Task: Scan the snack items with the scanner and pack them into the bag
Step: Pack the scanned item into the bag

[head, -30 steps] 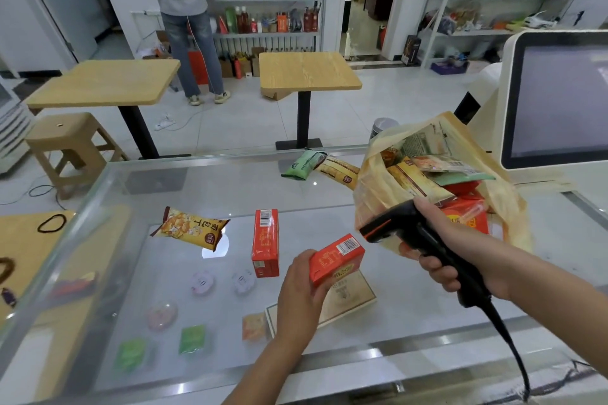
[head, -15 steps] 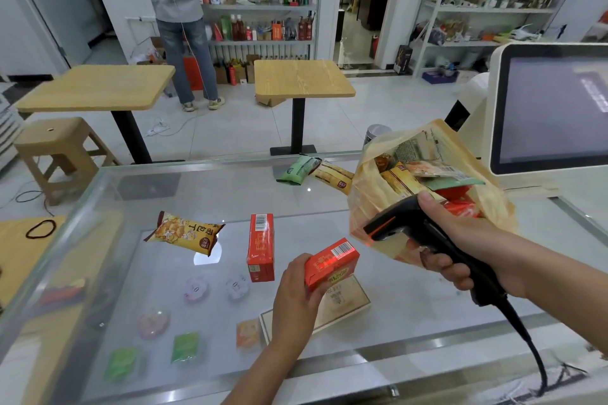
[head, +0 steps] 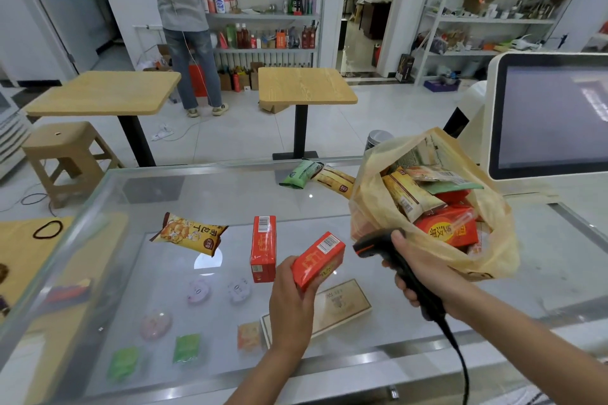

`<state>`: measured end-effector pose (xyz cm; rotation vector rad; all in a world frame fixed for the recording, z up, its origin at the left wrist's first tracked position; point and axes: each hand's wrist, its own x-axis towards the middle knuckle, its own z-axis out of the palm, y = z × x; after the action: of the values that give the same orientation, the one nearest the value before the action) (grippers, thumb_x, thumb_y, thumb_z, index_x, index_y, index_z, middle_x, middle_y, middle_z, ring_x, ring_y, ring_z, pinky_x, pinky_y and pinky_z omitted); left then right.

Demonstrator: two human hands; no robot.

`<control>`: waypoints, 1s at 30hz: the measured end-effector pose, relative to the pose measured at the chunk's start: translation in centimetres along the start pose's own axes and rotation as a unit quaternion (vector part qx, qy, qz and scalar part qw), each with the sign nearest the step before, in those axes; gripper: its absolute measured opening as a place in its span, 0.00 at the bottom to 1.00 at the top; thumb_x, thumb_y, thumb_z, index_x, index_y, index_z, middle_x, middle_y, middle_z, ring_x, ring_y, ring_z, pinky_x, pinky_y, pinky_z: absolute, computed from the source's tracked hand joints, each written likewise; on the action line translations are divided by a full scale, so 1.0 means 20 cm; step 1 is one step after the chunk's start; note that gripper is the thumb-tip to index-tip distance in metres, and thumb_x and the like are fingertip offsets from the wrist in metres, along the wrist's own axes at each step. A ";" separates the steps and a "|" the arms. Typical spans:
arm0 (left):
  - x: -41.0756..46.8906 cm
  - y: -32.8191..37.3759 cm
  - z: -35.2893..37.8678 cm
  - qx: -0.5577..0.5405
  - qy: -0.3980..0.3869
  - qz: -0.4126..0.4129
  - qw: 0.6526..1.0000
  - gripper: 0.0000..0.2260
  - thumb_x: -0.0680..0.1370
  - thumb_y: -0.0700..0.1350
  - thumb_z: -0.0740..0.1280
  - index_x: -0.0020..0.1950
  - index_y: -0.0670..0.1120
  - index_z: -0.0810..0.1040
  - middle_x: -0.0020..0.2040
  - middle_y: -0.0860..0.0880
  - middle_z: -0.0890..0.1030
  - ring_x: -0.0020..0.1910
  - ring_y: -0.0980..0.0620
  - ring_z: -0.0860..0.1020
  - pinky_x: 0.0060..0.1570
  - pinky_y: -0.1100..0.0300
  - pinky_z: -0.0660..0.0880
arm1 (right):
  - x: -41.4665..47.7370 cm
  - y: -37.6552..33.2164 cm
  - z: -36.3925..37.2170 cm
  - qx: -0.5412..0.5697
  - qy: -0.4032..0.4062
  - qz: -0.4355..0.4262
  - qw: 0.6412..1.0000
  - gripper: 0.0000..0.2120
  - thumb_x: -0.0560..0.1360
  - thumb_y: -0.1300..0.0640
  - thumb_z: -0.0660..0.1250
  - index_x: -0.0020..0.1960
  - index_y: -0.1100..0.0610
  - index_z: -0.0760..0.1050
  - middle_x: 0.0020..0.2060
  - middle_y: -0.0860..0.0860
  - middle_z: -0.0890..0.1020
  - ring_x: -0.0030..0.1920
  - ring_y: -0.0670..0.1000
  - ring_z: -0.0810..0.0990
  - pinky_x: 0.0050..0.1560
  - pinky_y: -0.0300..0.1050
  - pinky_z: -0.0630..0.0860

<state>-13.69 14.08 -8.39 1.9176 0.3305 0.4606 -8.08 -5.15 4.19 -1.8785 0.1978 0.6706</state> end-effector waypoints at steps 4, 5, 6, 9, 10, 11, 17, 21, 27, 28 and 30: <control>-0.03 0.01 -0.01 -0.034 0.047 -0.025 0.998 0.22 0.71 0.58 0.66 0.61 0.58 0.62 0.58 0.55 0.72 0.54 0.55 0.75 0.45 0.71 0.70 | 0.11 0.09 0.10 -0.012 0.011 -0.034 0.999 0.26 0.78 0.37 0.55 0.48 0.61 0.71 0.26 0.54 0.73 0.22 0.50 0.70 0.24 0.41 0.66; -0.04 0.01 -0.01 -0.039 0.053 -0.025 0.998 0.20 0.71 0.57 0.66 0.60 0.60 0.63 0.57 0.57 0.72 0.53 0.57 0.75 0.45 0.71 0.70 | 0.13 0.10 0.13 -0.015 0.001 -0.032 0.999 0.26 0.78 0.37 0.55 0.48 0.61 0.72 0.26 0.54 0.73 0.22 0.50 0.70 0.24 0.40 0.67; -0.05 0.02 -0.01 -0.044 0.058 -0.021 0.997 0.19 0.71 0.57 0.67 0.58 0.61 0.63 0.55 0.59 0.72 0.52 0.59 0.75 0.44 0.71 0.70 | 0.14 0.10 0.15 -0.021 -0.009 -0.026 0.999 0.26 0.78 0.37 0.54 0.49 0.61 0.72 0.26 0.53 0.74 0.22 0.50 0.71 0.24 0.40 0.67; -0.07 0.05 -0.02 -0.054 0.068 -0.009 0.996 0.18 0.71 0.56 0.67 0.56 0.63 0.64 0.52 0.65 0.69 0.51 0.63 0.74 0.43 0.71 0.69 | 0.18 0.12 0.17 -0.044 -0.021 -0.019 0.999 0.31 0.78 0.35 0.53 0.51 0.64 0.74 0.28 0.54 0.78 0.25 0.51 0.75 0.26 0.40 0.72; -0.07 0.06 -0.02 -0.057 0.071 -0.007 0.996 0.18 0.71 0.56 0.67 0.56 0.64 0.64 0.53 0.66 0.69 0.51 0.64 0.74 0.43 0.72 0.69 | 0.19 0.12 0.17 -0.066 -0.011 -0.024 0.997 0.31 0.78 0.35 0.52 0.49 0.64 0.75 0.28 0.54 0.79 0.27 0.52 0.77 0.29 0.41 0.74; -0.07 0.06 -0.02 -0.059 0.075 -0.002 0.995 0.18 0.71 0.56 0.67 0.56 0.63 0.64 0.53 0.67 0.69 0.51 0.64 0.73 0.43 0.72 0.69 | 0.19 0.11 0.16 -0.116 0.010 -0.040 0.992 0.31 0.78 0.35 0.52 0.46 0.62 0.76 0.30 0.54 0.80 0.29 0.52 0.78 0.32 0.43 0.74; -0.03 0.16 0.00 0.000 0.091 0.152 0.984 0.18 0.74 0.60 0.66 0.59 0.67 0.62 0.54 0.69 0.70 0.57 0.72 0.69 0.45 0.74 0.71 | 0.07 -0.02 0.07 -0.321 0.230 -0.274 0.877 0.09 0.81 0.49 0.56 0.46 0.50 0.72 0.34 0.45 0.77 0.32 0.45 0.75 0.31 0.40 0.68; 0.05 0.26 0.09 0.047 0.064 0.312 0.947 0.21 0.77 0.58 0.62 0.64 0.48 0.66 0.58 0.52 0.72 0.59 0.61 0.70 0.60 0.72 0.67 | -0.05 -0.21 -0.04 -0.063 0.027 -0.148 0.987 0.18 0.78 0.39 0.56 0.59 0.50 0.70 0.45 0.51 0.82 0.31 0.51 0.82 0.30 0.41 0.76; 0.24 0.53 0.19 0.075 0.049 0.497 0.863 0.19 0.79 0.53 0.64 0.64 0.45 0.64 0.63 0.44 0.69 0.62 0.48 0.71 0.57 0.55 0.76 | -0.11 -0.32 -0.34 0.045 -0.020 -0.159 0.986 0.18 0.73 0.49 0.69 0.60 0.55 0.75 0.37 0.56 0.82 0.31 0.52 0.79 0.32 0.41 0.78; 0.27 0.59 0.21 0.065 0.047 0.508 0.858 0.20 0.78 0.53 0.65 0.64 0.46 0.63 0.65 0.43 0.66 0.65 0.48 0.69 0.59 0.55 0.74 | -0.12 -0.33 -0.39 0.081 -0.019 -0.167 0.982 0.18 0.73 0.51 0.70 0.60 0.56 0.75 0.37 0.56 0.82 0.30 0.52 0.79 0.31 0.41 0.79; 0.31 0.68 0.27 0.021 0.049 0.465 0.884 0.26 0.76 0.57 0.66 0.67 0.50 0.60 0.69 0.44 0.60 0.71 0.48 0.61 0.66 0.58 0.68 | -0.14 -0.34 -0.46 0.162 -0.021 -0.166 0.972 0.14 0.75 0.54 0.66 0.60 0.55 0.74 0.36 0.58 0.82 0.29 0.53 0.80 0.29 0.41 0.80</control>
<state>-5.45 7.34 3.44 2.0057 -0.5696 1.1807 -4.11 -11.11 13.49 -1.5343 -0.0357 0.4177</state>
